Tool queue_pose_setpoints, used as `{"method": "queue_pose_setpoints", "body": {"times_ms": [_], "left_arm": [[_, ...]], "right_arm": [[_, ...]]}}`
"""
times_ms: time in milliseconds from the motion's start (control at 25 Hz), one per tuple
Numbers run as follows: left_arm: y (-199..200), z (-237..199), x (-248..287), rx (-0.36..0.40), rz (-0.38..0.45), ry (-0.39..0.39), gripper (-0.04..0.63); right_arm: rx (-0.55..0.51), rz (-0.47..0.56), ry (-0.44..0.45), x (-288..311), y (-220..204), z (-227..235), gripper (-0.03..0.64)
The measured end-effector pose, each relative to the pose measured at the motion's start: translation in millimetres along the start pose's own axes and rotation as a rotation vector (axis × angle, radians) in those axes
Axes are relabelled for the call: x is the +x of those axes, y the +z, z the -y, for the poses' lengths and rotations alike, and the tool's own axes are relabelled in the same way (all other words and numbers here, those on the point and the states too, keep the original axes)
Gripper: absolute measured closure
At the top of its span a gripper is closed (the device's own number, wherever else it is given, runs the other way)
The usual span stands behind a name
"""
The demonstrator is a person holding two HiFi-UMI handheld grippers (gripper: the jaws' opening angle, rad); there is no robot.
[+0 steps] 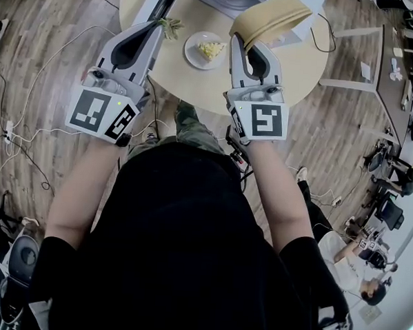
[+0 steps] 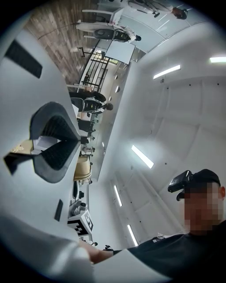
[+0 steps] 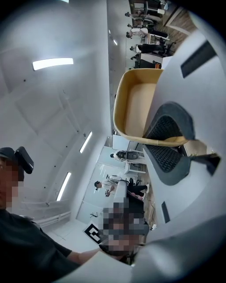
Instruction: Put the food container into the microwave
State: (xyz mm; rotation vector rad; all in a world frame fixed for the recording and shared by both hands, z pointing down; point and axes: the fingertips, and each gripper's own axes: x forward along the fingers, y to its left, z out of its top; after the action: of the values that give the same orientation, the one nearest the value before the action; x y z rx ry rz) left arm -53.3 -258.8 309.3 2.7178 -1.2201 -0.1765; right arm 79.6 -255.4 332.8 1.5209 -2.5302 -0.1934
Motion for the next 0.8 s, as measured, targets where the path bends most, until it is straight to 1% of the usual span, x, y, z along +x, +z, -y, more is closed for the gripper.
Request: {"method": "queue_pose_setpoints", "body": {"times_ms": [120, 200, 320, 400, 600, 800], "left_arm": [[-3.4, -3.2, 4.5, -0.008, -0.004, 0.013, 0.577], [-6.8, -5.5, 7.7, -0.013, -0.007, 0.022, 0.577], [-13.7, -9.8, 9.6, -0.022, -0.015, 0.038, 0.577], [-16.9, -12.7, 10.0, -0.027, -0.019, 0.049, 0.576], [-20.5, -19.8, 13.7, -0.034, -0.024, 0.070, 0.577], [-25.3, -22.5, 20.4, -0.039, -0.031, 0.076, 0.576]], "right_arm": [[-0.033, -0.013, 0.027, 12.4, -0.7, -0.5, 0.584], [-0.058, 0.011, 0.055, 21.3, 0.8, -3.2, 0.584], [-0.124, -0.001, 0.106, 31.5, -8.4, -9.7, 0.584], [-0.171, -0.031, 0.146, 37.5, -17.5, -15.8, 0.584], [-0.295, -0.142, 0.270, 49.9, -42.2, -34.2, 0.584], [-0.327, -0.185, 0.339, 57.7, -61.2, -42.2, 0.584]]}}
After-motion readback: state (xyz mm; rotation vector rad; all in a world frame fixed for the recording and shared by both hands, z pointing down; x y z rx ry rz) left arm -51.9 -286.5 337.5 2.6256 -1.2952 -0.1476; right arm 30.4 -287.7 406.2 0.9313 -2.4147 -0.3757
